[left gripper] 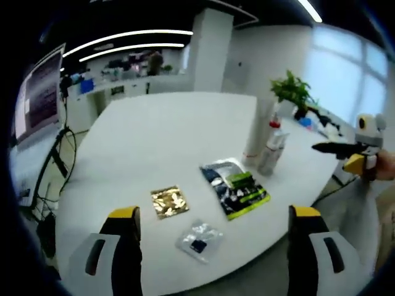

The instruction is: Arrange the skincare products in the storage area until every visible bottle or jar stands upright without overlapping.

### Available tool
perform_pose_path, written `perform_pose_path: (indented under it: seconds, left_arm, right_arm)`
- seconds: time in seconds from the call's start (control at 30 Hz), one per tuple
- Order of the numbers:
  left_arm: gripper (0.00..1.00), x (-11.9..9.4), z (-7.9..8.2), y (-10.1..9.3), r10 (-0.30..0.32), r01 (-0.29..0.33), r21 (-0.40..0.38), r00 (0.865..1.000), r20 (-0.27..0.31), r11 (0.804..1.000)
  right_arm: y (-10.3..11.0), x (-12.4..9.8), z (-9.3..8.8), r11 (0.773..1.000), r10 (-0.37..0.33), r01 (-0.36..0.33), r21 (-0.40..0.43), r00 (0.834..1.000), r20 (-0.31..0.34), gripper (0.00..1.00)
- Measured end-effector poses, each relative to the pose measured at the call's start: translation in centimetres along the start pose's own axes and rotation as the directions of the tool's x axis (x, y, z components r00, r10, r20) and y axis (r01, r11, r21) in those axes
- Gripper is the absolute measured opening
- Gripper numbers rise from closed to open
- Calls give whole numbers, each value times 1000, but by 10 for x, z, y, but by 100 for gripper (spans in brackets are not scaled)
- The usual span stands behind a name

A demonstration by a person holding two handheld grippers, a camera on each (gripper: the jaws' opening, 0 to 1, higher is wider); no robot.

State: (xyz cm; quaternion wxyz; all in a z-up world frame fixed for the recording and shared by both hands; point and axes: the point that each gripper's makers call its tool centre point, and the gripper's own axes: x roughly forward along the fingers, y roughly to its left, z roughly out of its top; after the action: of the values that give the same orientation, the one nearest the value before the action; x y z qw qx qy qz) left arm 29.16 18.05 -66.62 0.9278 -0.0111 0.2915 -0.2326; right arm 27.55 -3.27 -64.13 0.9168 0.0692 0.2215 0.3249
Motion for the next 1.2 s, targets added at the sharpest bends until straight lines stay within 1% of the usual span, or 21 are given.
perform_pose_path:
  seconds: [0.1,0.4,0.6,0.8,0.93,1.2]
  left_arm:
    - [97,1,-3,0,4,-4,11,1000,-14,1000]
    - [97,2,-5,-2,-4,5,22,1000,-29,1000]
    - [97,5,-11,-5,-21,23,29,998,-59,999]
    - [97,10,-14,-2,-32,35,40,996,-84,999]
    - [97,14,-24,1,-52,64,80,988,-145,995]
    - [97,26,-39,7,-72,104,130,971,-227,986]
  right_arm:
    - [-1,0,0,1000,-2,2,3,1000,4,98]
    - [-2,0,-1,1000,-5,5,1,1000,4,98]
    - [-2,1,-1,1000,-4,4,-2,1000,0,97]
    - [-3,1,-2,1000,-4,4,1,1000,-3,97]
    - [-3,1,-2,1000,-2,2,2,1000,-5,97]
    - [-5,1,-3,1000,-5,5,5,1000,-6,96]
